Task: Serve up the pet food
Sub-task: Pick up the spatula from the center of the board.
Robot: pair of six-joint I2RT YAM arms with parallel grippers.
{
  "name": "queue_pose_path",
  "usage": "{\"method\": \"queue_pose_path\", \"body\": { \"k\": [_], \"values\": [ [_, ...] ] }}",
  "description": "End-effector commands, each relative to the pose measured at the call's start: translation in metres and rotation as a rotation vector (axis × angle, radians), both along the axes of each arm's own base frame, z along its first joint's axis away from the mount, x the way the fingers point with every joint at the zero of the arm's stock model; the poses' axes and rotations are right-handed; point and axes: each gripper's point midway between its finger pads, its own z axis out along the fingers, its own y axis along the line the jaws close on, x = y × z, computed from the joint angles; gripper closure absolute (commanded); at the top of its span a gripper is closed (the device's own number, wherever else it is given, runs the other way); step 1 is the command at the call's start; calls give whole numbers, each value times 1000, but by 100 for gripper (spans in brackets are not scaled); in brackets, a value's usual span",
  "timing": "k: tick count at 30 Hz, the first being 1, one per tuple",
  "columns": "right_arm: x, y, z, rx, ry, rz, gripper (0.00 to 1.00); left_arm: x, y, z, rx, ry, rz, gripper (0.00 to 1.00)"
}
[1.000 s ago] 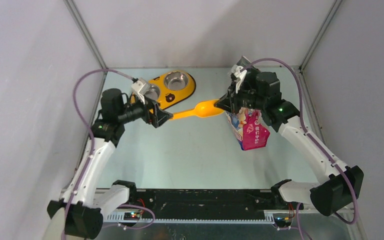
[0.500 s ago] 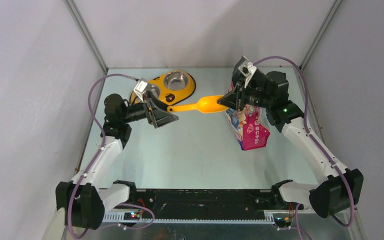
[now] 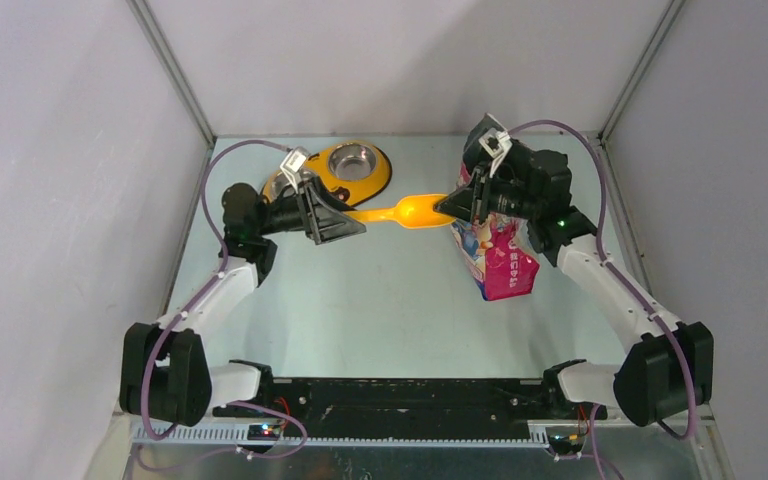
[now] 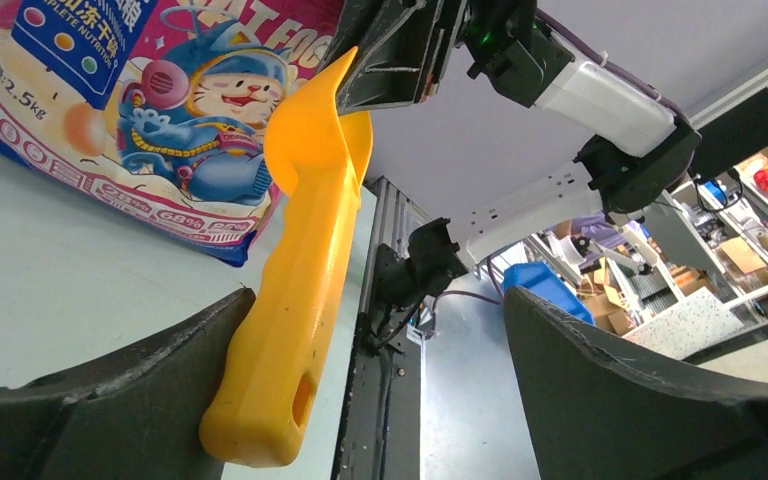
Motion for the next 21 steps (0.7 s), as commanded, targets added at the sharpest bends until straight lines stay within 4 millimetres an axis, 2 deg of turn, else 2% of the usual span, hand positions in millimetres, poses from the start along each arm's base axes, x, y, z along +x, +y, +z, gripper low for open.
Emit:
{"method": "queue_pose_path", "body": {
  "k": [1,6,12,21],
  "values": [
    [8,3,2,31,-2,7,100,1,-1,12,-14,-5,21,6],
    [11,6,-2,31,12,2,100,3,-2,3,-1,37,36,9],
    [15,10,-12,55,34,-29,100,-1,-3,8,-9,28,42,15],
    [8,30,-23,32,38,2,100,-4,-3,11,-14,18,48,22]
  ]
}}
